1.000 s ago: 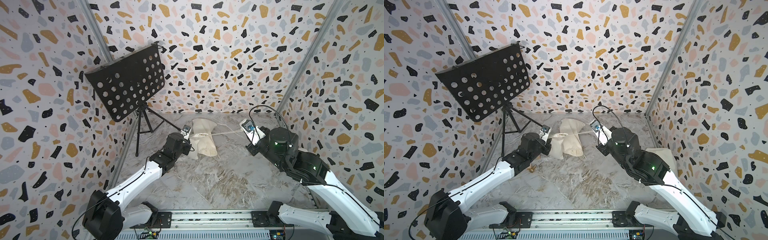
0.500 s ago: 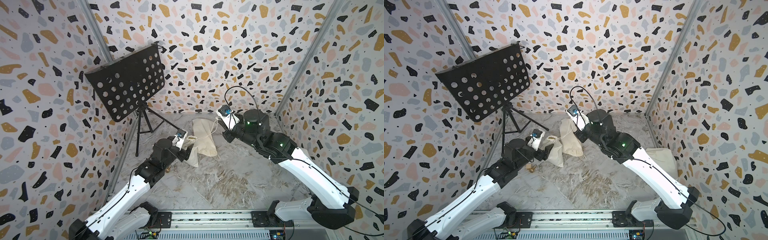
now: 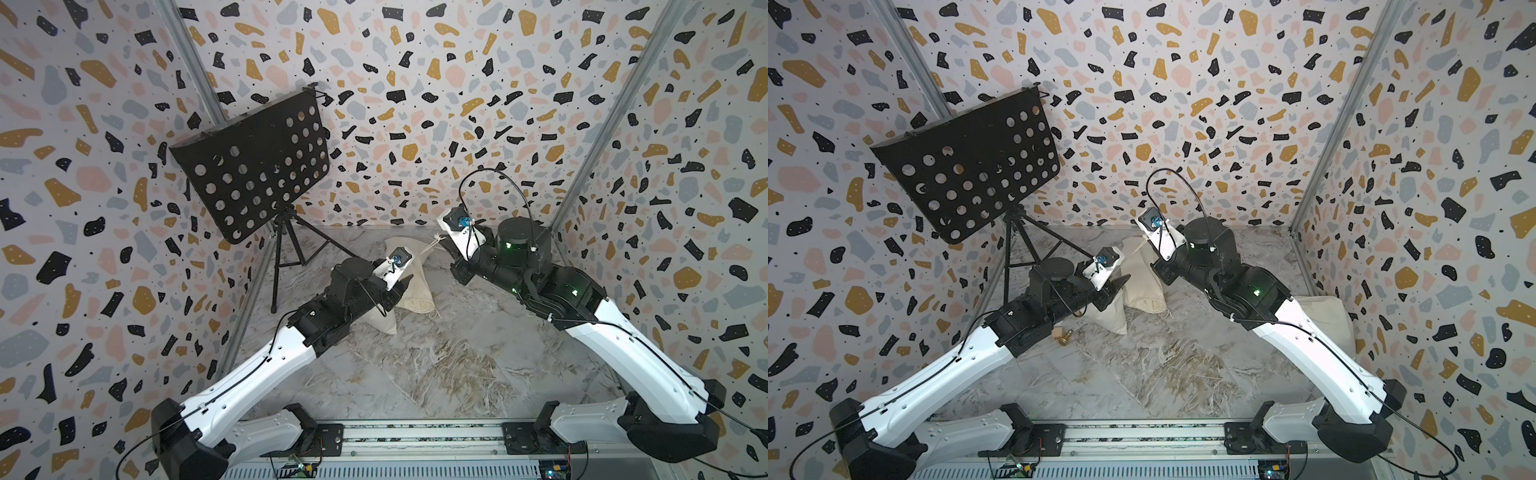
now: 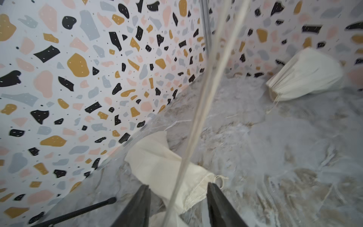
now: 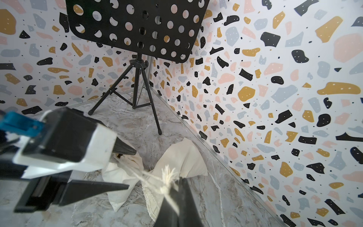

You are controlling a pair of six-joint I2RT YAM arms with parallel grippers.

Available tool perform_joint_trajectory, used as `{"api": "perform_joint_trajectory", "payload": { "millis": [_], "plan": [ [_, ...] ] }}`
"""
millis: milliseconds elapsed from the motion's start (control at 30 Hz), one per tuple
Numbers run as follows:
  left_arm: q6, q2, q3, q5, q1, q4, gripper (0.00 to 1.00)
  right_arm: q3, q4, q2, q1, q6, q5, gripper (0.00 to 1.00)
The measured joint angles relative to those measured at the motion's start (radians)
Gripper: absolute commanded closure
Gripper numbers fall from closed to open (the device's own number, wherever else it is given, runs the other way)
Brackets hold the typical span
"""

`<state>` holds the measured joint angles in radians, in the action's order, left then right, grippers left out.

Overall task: Close the soil bag
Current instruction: Frap the soil bag at the center of the board.

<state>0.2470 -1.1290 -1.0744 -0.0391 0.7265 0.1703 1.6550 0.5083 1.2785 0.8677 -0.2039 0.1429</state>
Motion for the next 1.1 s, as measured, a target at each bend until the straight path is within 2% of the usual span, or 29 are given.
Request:
{"api": "perform_joint_trajectory", "payload": {
  "millis": [67,100,300,467,600,733,867,967,1033,1100],
  "plan": [
    [0.014,-0.001,0.001,-0.04,0.0,0.011,0.8,-0.008,0.003,-0.021,0.0,-0.003,0.011,1.0],
    [0.025,-0.001,0.001,-0.06,0.0,0.013,0.82,-0.014,0.004,-0.031,0.0,-0.006,0.017,1.0],
    [0.055,-0.026,0.029,-0.186,0.0,0.013,0.81,-0.05,0.009,-0.089,0.0,-0.018,0.061,1.0],
    [0.046,-0.037,0.085,-0.161,-0.001,-0.006,0.53,-0.055,0.017,-0.116,0.0,-0.018,0.064,1.0],
    [0.029,0.021,0.114,-0.05,-0.001,-0.04,0.29,-0.055,0.016,-0.109,0.0,-0.018,0.064,1.0],
    [0.031,0.062,0.108,0.09,-0.002,-0.102,0.16,-0.055,0.016,-0.101,0.0,-0.017,0.059,1.0],
    [0.033,0.021,0.051,0.223,-0.002,-0.137,0.14,-0.055,0.016,-0.099,0.0,-0.016,0.051,1.0],
    [0.04,-0.048,-0.009,0.276,-0.001,-0.158,0.15,-0.055,0.016,-0.099,0.0,-0.012,0.044,1.0],
    [0.05,-0.093,-0.045,0.298,-0.001,-0.164,0.2,-0.055,0.017,-0.099,0.0,-0.011,0.039,1.0],
    [0.061,-0.138,-0.089,0.323,-0.002,-0.157,0.31,-0.055,0.017,-0.099,0.0,-0.009,0.035,1.0]
  ]
}}
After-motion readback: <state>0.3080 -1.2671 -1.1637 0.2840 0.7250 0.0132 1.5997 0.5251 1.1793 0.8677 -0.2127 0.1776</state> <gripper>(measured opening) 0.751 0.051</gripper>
